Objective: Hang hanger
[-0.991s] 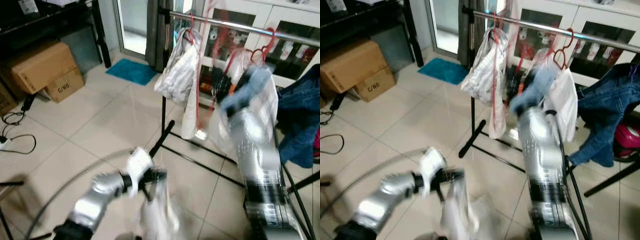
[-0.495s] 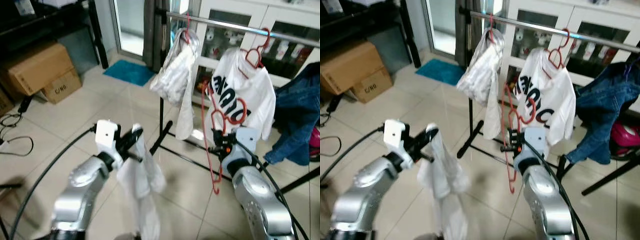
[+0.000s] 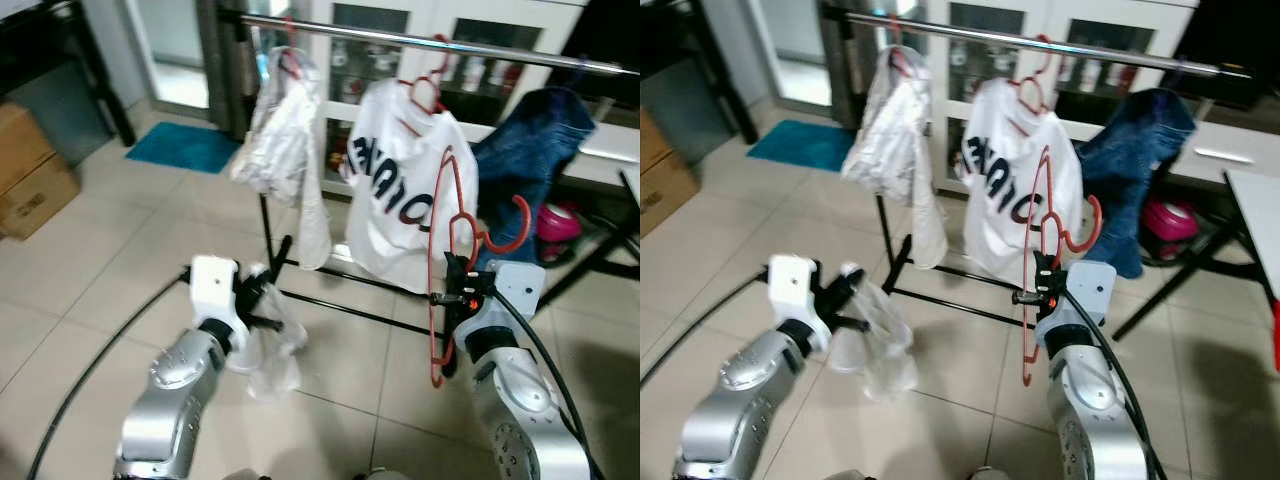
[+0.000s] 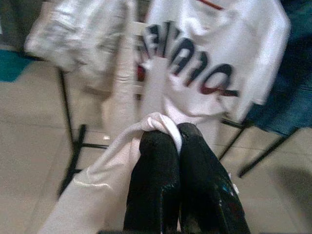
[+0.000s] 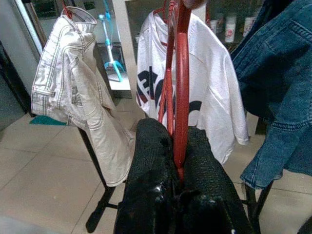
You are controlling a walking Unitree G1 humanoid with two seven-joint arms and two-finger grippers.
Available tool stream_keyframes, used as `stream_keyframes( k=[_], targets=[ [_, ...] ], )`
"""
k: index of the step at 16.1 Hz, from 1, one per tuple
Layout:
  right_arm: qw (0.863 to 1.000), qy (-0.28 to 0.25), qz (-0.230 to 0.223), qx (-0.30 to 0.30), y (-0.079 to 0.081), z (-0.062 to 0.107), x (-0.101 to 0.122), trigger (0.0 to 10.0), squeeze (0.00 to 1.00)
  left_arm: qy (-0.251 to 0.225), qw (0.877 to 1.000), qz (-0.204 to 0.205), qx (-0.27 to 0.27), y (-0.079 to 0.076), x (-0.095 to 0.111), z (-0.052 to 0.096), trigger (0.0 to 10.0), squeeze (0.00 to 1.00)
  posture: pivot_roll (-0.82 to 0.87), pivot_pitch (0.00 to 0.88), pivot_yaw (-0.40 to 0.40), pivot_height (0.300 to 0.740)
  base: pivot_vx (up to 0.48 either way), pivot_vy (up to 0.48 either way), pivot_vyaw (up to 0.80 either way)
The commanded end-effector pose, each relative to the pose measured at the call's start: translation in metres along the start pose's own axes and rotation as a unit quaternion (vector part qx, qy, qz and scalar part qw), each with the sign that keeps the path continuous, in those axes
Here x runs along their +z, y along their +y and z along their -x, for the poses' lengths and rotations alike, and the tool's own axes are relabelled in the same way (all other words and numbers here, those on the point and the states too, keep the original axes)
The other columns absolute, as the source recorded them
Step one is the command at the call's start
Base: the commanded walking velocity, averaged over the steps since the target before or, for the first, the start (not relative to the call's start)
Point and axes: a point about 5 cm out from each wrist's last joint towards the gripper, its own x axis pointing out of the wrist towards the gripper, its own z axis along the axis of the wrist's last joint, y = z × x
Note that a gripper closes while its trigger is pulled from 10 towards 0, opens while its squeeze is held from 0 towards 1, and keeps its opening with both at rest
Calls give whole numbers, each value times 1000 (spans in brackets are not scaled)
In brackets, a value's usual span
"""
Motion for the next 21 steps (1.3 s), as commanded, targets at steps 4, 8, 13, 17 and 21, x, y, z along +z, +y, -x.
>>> stream_keyframes(
  k=[4, 8, 13, 17, 21],
  targets=[
    [999, 2, 15, -31, -6, -1, -1, 10000, 0, 56, 998, 11, -15, -7, -3, 0, 10000, 0, -89, 0, 41, 740, 0, 0, -800],
    [999, 13, -7, -42, -5, 6, -3, 10000, 0, -39, 998, -10, 40, 1, 8, -5, 10000, 0, -106, 0, 59, 740, 0, 0, -800],
    [998, 27, 17, -51, -7, 1, -5, 10000, 0, -78, 995, -19, 50, 9, 29, -8, 10000, 0, -87, 0, 47, 740, 0, 0, -800],
    [998, 24, 34, -40, -1, -4, -1, 10000, 0, -76, 995, -58, 19, 13, 38, -6, 10000, 0, -72, 0, 33, 740, 0, 0, -800],
    [998, 8, 19, -55, -2, -4, 2, 10000, 0, -97, 994, -55, 11, 4, 40, -10, 10000, 0, -87, 0, 51, 740, 0, 0, -800]
  ],
)
